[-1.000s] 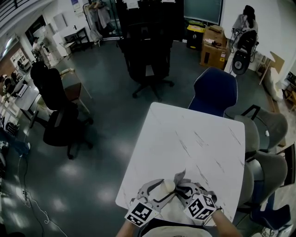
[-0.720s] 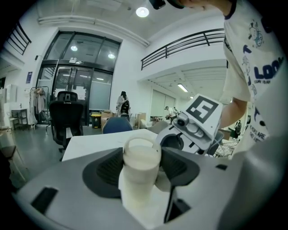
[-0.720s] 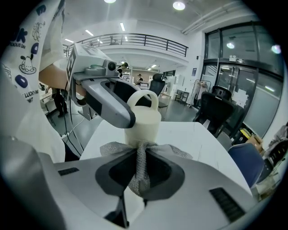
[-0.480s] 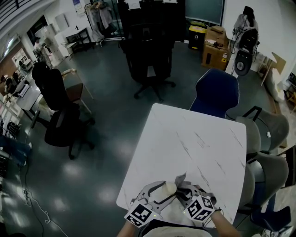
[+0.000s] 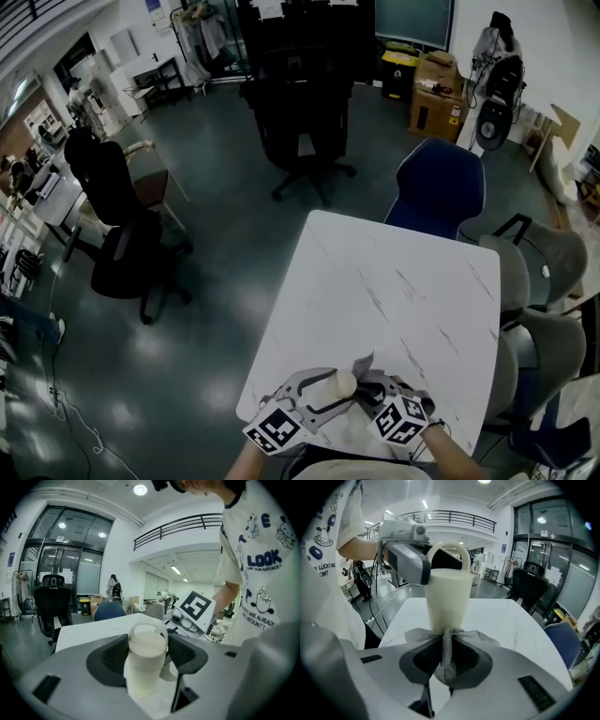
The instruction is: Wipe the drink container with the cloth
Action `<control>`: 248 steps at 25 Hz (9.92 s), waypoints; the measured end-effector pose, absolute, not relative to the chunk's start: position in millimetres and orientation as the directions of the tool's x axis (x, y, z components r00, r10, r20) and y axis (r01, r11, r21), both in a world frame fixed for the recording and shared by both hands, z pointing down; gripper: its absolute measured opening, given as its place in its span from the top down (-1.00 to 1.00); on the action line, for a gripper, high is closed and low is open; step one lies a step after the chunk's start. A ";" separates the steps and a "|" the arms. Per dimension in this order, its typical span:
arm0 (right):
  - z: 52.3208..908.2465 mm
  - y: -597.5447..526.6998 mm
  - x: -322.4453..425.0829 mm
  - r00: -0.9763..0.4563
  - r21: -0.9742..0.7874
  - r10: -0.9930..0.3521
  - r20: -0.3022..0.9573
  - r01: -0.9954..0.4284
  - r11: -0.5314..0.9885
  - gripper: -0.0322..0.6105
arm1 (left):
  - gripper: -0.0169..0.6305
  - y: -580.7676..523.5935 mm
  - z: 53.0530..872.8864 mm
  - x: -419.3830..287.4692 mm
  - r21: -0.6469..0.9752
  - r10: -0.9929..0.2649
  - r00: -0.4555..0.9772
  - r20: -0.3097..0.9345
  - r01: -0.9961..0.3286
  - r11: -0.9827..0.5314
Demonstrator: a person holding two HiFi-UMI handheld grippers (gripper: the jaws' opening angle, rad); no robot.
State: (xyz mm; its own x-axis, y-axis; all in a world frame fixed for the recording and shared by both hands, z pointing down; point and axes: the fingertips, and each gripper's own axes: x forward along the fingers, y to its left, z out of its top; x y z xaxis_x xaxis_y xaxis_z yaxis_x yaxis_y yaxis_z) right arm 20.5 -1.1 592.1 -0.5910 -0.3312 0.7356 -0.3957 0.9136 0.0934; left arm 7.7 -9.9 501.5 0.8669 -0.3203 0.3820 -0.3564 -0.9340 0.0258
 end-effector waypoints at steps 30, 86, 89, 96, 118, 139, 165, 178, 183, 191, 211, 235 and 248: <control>653.4 -3.6 18.6 -0.550 0.050 -0.270 0.790 -0.382 0.923 0.72 | 0.15 -6.9 510.9 4.7 0.016 -0.115 0.868 0.482 -0.140 -0.990; 540.6 -4.9 20.0 -0.638 0.161 -0.333 0.694 -0.313 0.936 0.72 | 0.15 -9.2 511.6 -0.8 -0.007 -0.585 0.690 0.425 -0.644 -0.765; 537.3 -4.2 20.2 -0.642 0.166 -0.329 0.693 -0.302 0.939 0.72 | 0.15 -10.1 516.4 -1.7 -0.007 -0.611 0.661 0.436 -0.676 -0.737; 538.6 -2.4 19.9 -0.639 0.176 -0.322 0.698 -0.283 0.943 0.72 | 0.16 -10.2 519.4 -1.8 0.006 -0.611 0.660 0.436 -0.682 -0.732; 558.7 0.0 14.6 -0.630 0.144 -0.299 0.716 -0.285 0.948 0.72 | 0.16 -8.9 517.5 -5.9 0.000 -0.420 0.784 0.457 -0.473 -0.881; 577.6 2.1 11.4 -0.621 0.102 -0.283 0.731 -0.311 0.945 0.72 | 0.16 -6.1 516.2 -7.8 0.017 -0.228 0.863 0.451 -0.264 -0.964; 615.1 0.7 8.5 -0.582 0.071 -0.265 0.769 -0.334 0.940 0.72 | 0.16 -4.9 507.0 -6.3 0.051 -0.138 0.906 0.400 -0.172 -0.984; 627.1 2.8 8.5 -0.566 0.071 -0.263 0.781 -0.338 0.939 0.72 | 0.10 -3.6 514.0 -11.0 0.049 -0.438 0.806 0.399 -0.495 -0.867; 626.2 4.2 8.8 -0.564 0.073 -0.266 0.782 -0.340 0.938 0.72 | 0.07 -2.2 513.3 -11.9 0.047 -0.552 0.738 0.389 -0.614 -0.788; 626.9 3.2 7.9 -0.562 0.076 -0.270 0.782 -0.344 0.936 0.72 | 0.06 -8.8 516.3 -9.8 0.049 -0.655 0.644 0.395 -0.727 -0.685; 625.1 6.3 7.8 -0.559 0.084 -0.278 0.781 -0.348 0.934 0.72 | 0.12 -11.7 509.1 -7.5 0.011 -0.703 0.613 0.359 -0.757 -0.654; 567.5 7.1 10.3 -0.620 0.096 -0.257 0.741 -0.281 0.955 0.72 | 0.13 -5.0 509.8 -5.2 0.032 -0.497 0.786 0.369 -0.545 -0.838; 542.3 6.6 14.6 -0.629 0.138 -0.238 0.740 -0.205 0.969 0.72 | 0.13 0.2 511.6 0.1 0.043 -0.258 0.878 0.403 -0.300 -0.953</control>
